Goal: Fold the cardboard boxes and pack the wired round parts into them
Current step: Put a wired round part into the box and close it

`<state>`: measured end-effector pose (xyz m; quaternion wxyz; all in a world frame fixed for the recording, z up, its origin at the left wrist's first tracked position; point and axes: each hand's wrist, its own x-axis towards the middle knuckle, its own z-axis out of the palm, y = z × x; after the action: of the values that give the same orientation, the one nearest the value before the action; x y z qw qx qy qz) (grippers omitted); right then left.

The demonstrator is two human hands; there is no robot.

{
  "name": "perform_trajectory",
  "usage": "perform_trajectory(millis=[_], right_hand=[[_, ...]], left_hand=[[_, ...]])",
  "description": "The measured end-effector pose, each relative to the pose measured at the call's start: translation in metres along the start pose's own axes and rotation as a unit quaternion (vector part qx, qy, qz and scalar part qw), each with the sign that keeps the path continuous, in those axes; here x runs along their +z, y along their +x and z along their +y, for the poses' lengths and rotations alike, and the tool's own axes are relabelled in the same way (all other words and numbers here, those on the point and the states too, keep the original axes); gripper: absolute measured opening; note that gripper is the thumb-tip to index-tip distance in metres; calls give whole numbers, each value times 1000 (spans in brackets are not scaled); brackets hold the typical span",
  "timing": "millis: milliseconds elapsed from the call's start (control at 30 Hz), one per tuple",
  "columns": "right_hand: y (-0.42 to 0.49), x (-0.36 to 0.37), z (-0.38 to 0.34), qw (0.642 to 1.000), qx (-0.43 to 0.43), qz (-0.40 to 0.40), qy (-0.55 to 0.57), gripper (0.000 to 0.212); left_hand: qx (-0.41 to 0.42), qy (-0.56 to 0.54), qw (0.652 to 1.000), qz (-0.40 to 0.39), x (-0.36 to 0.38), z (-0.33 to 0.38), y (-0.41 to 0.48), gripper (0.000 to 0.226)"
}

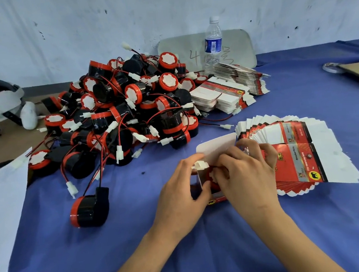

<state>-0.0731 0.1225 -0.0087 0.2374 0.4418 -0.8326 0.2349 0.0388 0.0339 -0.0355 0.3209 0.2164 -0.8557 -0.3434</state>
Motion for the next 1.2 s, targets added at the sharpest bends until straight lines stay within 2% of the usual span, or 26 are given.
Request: perform_trajectory(millis=[100, 200, 300, 400, 500, 633, 700, 833, 933, 967, 1067, 1133, 1200], right_hand=[[0, -1, -1, 1000, 16, 0, -9, 22], [0, 0, -1, 1000, 18, -9, -15, 19], [0, -1, -1, 1000, 27, -10, -7, 16], [0, -3, 0, 998, -9, 30, 54, 9], [-2, -3, -3, 989, -21, -10, 147, 18], [-3, -3, -7, 961, 47, -69, 265, 40], [0, -5, -6, 947, 74, -61, 307, 37], [3, -7, -5, 923, 109, -55, 365, 6], [4, -8, 1, 874, 160, -51, 455, 21], [4, -8, 2, 870, 169, -46, 461, 22], [5, -4, 2, 900, 154, -29, 407, 24], [4, -1, 0, 926, 112, -26, 360, 26], [3, -1, 0, 936, 82, -26, 342, 25]], left_hand=[[21, -17, 1000, 14, 1, -1, 0, 63], [74, 13, 996, 38, 0, -1, 2, 40], [93, 35, 993, 62, -2, -2, 2, 28], [98, 39, 992, 63, -2, -4, 2, 29], [84, 26, 994, 58, 0, -6, 1, 24], [49, -5, 998, 46, 1, -10, 2, 24], [35, -30, 999, 30, 2, -10, 3, 26], [21, -35, 999, 27, 4, -9, 4, 32], [4, -51, 999, 19, 4, -9, 4, 34], [4, -56, 998, 21, 3, -9, 4, 35], [11, -48, 999, 19, 2, -8, 5, 46], [13, -46, 999, 14, 1, -8, 4, 50], [11, -52, 999, 6, 1, -9, 4, 50]])
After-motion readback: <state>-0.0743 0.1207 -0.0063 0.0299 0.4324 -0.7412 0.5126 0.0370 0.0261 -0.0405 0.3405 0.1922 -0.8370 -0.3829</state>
